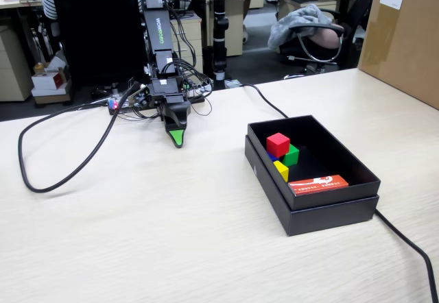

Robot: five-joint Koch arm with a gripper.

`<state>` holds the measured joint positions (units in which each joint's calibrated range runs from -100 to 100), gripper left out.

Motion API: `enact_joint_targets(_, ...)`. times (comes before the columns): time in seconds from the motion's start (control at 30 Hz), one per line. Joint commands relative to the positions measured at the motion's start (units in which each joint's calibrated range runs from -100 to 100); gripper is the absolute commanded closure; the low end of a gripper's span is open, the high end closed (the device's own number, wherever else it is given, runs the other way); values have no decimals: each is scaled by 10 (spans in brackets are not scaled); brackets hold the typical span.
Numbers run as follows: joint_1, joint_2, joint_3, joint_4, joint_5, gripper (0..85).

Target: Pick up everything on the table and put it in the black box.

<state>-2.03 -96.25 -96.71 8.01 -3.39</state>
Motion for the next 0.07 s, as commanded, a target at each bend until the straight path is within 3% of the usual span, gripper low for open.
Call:
enact_joint_targets(0.0, 0, 5, -6, -14, -4, 367)
enact_joint_targets(0.03, 0, 5, -6, -14, -4, 367)
